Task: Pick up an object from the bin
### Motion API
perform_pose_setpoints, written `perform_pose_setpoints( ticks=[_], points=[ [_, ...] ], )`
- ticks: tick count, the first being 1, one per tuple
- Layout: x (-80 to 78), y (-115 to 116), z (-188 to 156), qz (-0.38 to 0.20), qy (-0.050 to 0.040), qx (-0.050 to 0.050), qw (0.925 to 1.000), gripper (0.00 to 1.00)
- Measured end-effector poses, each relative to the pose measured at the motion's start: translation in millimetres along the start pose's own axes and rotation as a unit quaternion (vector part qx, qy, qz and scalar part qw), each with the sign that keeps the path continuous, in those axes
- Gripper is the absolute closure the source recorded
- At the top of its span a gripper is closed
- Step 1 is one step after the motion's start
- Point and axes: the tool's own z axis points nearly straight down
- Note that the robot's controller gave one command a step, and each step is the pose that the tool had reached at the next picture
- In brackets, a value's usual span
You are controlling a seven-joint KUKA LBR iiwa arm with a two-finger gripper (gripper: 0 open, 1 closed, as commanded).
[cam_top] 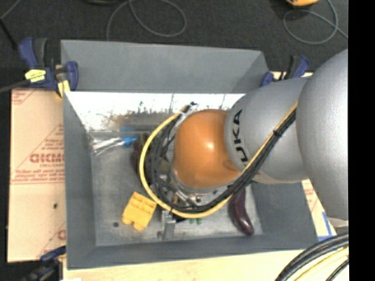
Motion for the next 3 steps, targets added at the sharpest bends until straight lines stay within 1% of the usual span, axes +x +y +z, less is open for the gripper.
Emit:
perform_pose_setpoints(
  ticks=[1, 2, 3],
  points=[
    [-2.0, -0.6, -4.3, 0.002, -0.0041, -0.001, 1.0000, 0.00],
    [-50.1, -18.0, 41.1, 0.048, -0.0050, -0.001, 0.9989, 0.00],
    [-65.5, -12.8, 66.9, 0.099, -0.0055, -0.001, 0.9950, 0.00]
  ],
)
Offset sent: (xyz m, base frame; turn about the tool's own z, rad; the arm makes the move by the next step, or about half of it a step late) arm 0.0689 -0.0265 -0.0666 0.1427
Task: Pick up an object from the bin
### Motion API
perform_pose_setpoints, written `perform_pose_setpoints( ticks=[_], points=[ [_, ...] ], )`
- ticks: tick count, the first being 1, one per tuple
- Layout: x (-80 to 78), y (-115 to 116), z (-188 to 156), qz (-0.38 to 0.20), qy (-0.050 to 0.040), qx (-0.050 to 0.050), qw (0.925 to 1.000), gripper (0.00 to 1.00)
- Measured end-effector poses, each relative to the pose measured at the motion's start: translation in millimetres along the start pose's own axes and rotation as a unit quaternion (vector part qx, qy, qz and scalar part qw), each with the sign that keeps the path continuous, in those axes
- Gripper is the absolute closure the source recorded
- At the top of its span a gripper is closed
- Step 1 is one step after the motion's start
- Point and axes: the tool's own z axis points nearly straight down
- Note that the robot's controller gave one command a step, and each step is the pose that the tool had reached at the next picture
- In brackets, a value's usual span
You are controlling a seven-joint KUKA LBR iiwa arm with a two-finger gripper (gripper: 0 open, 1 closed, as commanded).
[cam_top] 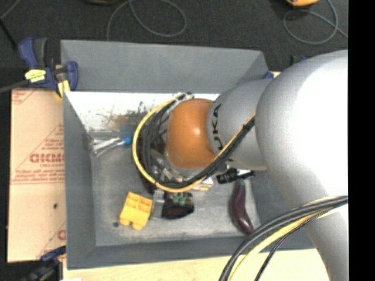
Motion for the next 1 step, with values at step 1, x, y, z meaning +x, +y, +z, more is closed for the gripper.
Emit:
perform_pose_setpoints(
  ticks=[1],
  points=[
    [-3.0, -5.4, -1.4, 0.023, -0.0010, -0.001, 0.9997, 0.00]
  ],
)
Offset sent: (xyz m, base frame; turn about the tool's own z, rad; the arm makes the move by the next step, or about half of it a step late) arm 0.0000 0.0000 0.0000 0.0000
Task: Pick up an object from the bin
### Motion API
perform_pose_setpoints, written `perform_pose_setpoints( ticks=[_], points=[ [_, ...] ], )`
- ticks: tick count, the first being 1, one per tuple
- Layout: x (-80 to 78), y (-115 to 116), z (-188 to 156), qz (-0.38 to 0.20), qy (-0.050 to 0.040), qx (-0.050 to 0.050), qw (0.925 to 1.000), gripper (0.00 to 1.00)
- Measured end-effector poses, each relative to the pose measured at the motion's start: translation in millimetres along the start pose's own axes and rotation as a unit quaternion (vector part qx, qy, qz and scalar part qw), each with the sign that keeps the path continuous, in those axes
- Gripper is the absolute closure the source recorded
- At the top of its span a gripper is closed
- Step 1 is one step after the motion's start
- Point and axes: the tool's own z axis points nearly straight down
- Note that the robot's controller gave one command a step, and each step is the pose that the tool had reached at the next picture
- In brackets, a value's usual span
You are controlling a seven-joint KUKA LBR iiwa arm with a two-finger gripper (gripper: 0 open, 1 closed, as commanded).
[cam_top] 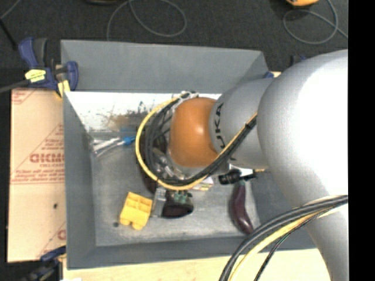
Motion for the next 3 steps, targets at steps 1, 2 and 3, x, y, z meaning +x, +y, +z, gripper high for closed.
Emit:
perform_pose_setpoints(
  ticks=[1, 2, 3],
  points=[
    [0.5, 1.4, 0.2, -0.011, -0.0004, 0.001, 0.9999, 0.00],
    [-1.4, 0.8, -1.3, -0.003, -0.0018, -0.001, 1.0000, 1.00],
    [-1.5, 0.7, -1.3, -0.002, -0.0017, -0.002, 1.0000, 1.00]
  ],
)
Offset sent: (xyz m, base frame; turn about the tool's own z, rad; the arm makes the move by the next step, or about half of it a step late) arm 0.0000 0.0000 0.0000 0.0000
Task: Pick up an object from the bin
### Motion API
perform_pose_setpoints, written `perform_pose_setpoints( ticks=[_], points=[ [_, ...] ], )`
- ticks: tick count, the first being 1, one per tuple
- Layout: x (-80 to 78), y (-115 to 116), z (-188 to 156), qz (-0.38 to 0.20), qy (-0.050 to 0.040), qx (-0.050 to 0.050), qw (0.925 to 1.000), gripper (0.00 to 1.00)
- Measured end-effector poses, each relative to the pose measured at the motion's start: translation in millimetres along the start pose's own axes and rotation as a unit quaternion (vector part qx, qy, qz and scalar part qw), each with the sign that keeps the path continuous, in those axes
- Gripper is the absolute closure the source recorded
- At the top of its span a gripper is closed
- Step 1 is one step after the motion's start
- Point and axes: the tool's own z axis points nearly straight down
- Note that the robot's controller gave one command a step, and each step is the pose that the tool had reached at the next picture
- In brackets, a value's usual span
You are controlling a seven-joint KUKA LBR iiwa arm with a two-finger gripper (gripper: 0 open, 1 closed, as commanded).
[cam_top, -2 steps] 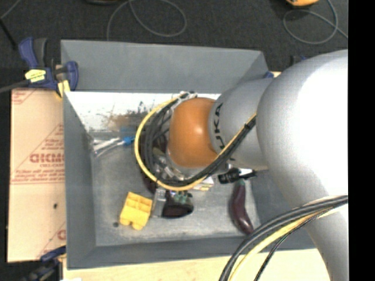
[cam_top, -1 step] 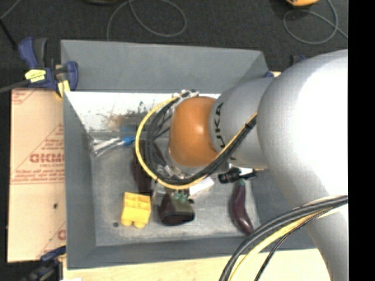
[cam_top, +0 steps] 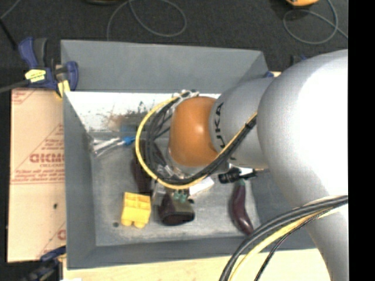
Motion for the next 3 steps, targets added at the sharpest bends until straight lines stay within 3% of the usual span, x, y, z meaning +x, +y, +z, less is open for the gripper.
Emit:
perform_pose_setpoints(
  ticks=[3],
  points=[
    [-0.9, -0.1, -30.4, 0.000, -0.0017, -0.001, 1.0000, 1.00]
  ],
)
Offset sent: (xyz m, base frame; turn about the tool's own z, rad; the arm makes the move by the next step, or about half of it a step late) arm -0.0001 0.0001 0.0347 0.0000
